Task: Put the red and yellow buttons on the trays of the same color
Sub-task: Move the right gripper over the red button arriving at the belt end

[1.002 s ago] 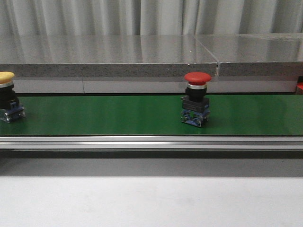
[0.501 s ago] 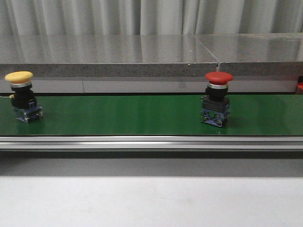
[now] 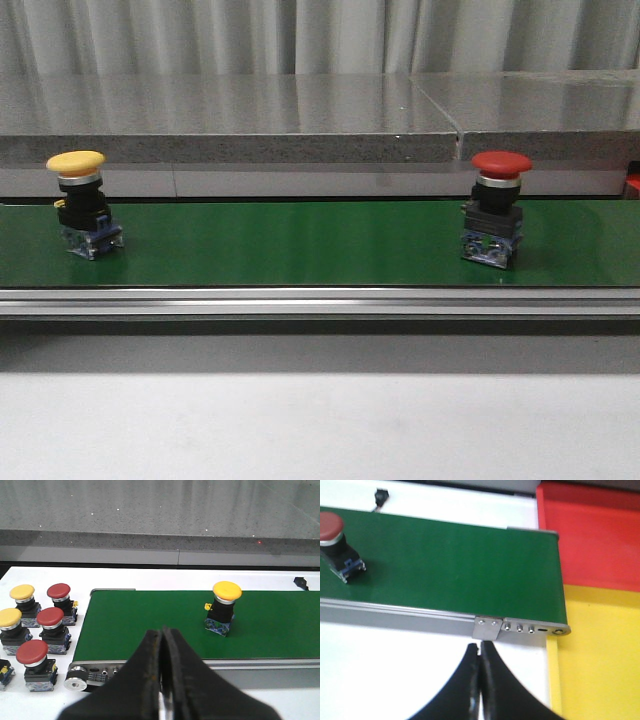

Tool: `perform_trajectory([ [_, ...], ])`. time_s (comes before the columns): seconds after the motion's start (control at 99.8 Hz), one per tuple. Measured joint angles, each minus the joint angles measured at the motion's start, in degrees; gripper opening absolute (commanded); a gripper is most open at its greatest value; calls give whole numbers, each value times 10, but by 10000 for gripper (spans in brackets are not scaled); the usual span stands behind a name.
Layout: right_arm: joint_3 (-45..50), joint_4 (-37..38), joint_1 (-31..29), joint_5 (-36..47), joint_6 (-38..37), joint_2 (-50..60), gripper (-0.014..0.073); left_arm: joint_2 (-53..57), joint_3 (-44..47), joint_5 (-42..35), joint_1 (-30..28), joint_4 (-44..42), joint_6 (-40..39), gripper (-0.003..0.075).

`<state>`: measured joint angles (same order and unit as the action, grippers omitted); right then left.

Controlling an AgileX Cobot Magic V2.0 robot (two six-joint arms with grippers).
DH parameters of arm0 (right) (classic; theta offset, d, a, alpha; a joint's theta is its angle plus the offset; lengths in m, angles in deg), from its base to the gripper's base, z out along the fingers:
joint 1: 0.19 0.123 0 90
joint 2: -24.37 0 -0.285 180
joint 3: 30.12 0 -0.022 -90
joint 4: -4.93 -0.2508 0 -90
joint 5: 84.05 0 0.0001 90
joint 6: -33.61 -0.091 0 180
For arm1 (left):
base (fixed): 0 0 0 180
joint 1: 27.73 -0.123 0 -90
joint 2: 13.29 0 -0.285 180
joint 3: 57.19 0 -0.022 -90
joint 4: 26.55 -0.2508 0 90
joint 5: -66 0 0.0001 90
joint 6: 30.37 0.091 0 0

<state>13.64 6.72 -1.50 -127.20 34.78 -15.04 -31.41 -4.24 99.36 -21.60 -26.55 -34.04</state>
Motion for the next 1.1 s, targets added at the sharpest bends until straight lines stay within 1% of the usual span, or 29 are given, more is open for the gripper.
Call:
perform_trajectory([
  [0.12,-51,-7,0,-26,0,-82,-68,0,0,0,0,0,0,-19],
  [0.291,-74,-12,0,-28,0,-148,-62,0,0,0,0,0,0,-19],
  [0.321,-75,-12,0,-28,0,-154,-53,0,0,0,0,0,0,-19],
  [0.361,-75,-14,0,-27,0,-162,-15,0,0,0,0,0,0,-19],
  [0.411,-76,-15,0,-27,0,-168,59,0,0,0,0,0,0,-19],
  [0.441,-76,-18,0,-27,0,-169,134,0,0,0,0,0,0,-19],
  [0.461,-76,-18,0,-27,0,-170,167,0,0,0,0,0,0,-19],
  [0.491,-76,-18,0,-27,0,-171,262,0,0,0,0,0,0,-19],
  [0.501,-76,-18,0,-27,0,-171,281,0,0,0,0,0,0,-19],
  [0.511,-76,-18,0,-27,0,-171,323,0,0,0,0,0,0,-19],
  [0.531,-76,-18,0,-27,0,-171,365,0,0,0,0,0,0,-19],
  [0.541,-76,-18,0,-27,0,-171,407,0,0,0,0,0,0,-19],
  [0.551,-76,-18,0,-27,0,-171,428,0,0,0,0,0,0,-19],
  [0.581,-76,-18,0,-27,0,-171,527,0,0,0,0,0,0,-19],
  [0.652,-76,-23,0,-27,0,-171,672,0,0,0,0,0,0,-19],
  [0.752,-76,-32,0,-29,0,-171,635,0,0,0,0,0,0,-19],
  [0.872,-79,-47,0,-35,1,-178,633,0,0,0,0,0,0,-19],
  [0.972,-88,-72,0,-39,28,-201,633,0,0,0,0,0,0,-19],
  [1.103,-111,-117,0,-43,71,-255,633,0,0,0,0,0,0,-19],
])
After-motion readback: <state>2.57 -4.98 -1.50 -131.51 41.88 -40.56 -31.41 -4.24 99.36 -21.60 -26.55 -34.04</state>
